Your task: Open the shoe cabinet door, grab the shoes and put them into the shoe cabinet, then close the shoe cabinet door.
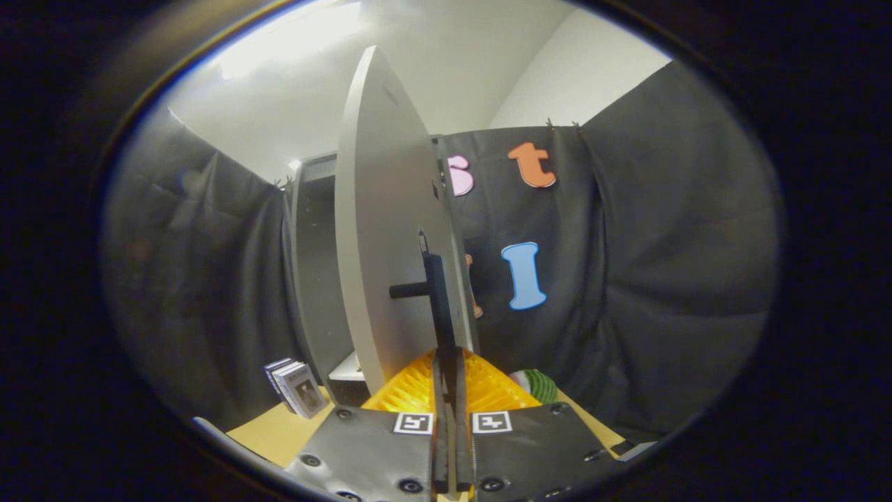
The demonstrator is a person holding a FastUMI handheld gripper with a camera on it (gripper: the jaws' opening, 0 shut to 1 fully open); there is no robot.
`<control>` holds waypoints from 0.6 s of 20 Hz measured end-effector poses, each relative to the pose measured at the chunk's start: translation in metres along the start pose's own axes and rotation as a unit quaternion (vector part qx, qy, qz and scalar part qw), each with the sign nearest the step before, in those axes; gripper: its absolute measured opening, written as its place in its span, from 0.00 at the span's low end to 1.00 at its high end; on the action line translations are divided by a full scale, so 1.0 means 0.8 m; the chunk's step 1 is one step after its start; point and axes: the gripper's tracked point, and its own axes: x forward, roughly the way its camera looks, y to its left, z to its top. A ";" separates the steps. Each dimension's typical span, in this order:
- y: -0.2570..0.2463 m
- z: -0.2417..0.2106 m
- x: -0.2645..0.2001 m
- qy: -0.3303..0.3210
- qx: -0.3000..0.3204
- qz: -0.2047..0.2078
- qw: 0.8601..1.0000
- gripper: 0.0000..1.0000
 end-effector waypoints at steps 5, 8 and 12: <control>-0.011 0.000 -0.004 -0.002 0.003 -0.024 1.000 0.04; -0.016 0.002 -0.002 -0.007 -0.002 -0.027 1.000 0.03; -0.028 0.010 -0.006 -0.019 -0.004 -0.051 0.999 0.02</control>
